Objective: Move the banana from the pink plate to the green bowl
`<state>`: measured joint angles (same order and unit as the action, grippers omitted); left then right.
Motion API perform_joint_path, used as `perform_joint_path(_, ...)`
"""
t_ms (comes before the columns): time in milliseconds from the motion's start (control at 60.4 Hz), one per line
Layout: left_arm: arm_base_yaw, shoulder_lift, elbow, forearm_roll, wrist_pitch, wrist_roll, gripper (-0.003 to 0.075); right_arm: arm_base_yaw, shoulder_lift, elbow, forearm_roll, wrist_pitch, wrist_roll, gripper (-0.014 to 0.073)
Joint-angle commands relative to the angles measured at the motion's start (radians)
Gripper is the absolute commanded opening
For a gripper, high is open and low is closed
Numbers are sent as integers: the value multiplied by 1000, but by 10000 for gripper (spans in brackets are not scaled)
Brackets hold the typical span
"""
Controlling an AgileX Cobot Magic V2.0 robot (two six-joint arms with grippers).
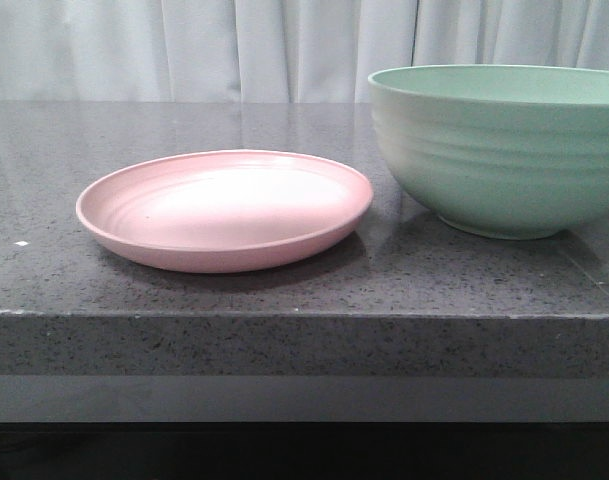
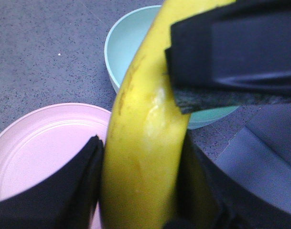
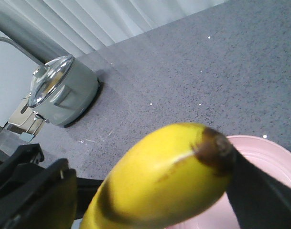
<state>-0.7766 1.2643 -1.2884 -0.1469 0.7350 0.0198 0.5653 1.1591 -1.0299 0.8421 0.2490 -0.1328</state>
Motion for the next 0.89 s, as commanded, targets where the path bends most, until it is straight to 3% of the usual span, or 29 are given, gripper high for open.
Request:
perform_joint_path(0, -6, -28, -37, -13, -73, -9, 41, 8, 0, -50, 19, -35, -16, 552)
perform_joint_path(166, -6, -28, -37, -5, -73, -9, 41, 8, 3, -54, 38, -37, -16, 216)
perform_joint_path(298, -6, -28, -37, -5, -73, -9, 41, 8, 3, -54, 38, -43, -16, 53)
perform_joint_path(464, -6, -28, -37, -5, -71, -9, 90, 8, 3, -54, 38, -43, -16, 45)
perform_joint_path(546, -6, -28, -37, -5, -71, -9, 207, 8, 3, -54, 38, -43, -16, 45)
perform_joint_path(662, -6, -28, -37, -5, -69, -9, 446, 8, 4, -54, 38, -43, -17, 45)
perform_joint_path(728, -6, -28, -37, -5, -69, -9, 532, 8, 4, -54, 38, -44, -18, 45)
perform_joint_path(877, -6, -28, -37, -5, -69, -9, 573, 5, 4, -54, 35, -53, -35, 45)
